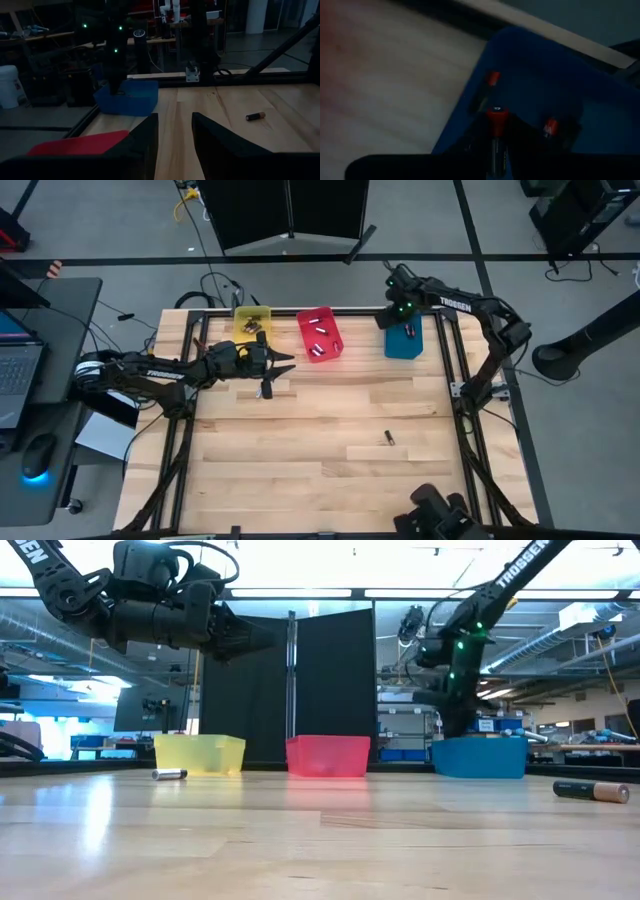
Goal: Sort batteries
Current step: Put the orange battery into the blue bin, then adjust the red bin, then put the brown battery into the yellow bin
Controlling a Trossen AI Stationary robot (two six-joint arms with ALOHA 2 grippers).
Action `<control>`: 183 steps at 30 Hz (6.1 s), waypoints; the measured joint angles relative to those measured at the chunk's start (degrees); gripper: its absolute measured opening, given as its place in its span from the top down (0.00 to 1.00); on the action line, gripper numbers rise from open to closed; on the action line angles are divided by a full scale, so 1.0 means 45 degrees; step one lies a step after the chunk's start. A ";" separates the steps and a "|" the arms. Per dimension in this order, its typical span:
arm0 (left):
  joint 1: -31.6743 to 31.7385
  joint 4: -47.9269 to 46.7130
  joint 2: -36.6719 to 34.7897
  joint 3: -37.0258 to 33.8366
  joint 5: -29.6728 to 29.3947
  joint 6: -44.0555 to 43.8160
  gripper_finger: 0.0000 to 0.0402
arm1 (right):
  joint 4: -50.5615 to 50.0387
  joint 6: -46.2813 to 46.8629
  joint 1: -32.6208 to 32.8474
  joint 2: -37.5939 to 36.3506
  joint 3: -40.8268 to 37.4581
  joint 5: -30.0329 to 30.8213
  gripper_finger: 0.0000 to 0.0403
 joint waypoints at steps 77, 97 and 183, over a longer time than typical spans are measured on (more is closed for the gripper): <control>0.0000 -0.1524 0.0029 0.0000 -0.1207 -0.1268 0.97 | 0.1475 -0.6433 0.4336 0.3790 0.6286 -0.1498 0.98; 0.0000 -0.1541 0.0029 0.0000 -0.1207 -0.1254 0.97 | -0.0033 -0.5036 0.3069 0.5954 0.7995 -0.2074 0.98; -0.1001 -0.1789 0.0029 0.0000 -0.2042 -0.1345 0.97 | 0.1192 1.4522 1.8419 -0.1117 -0.4927 0.1117 0.76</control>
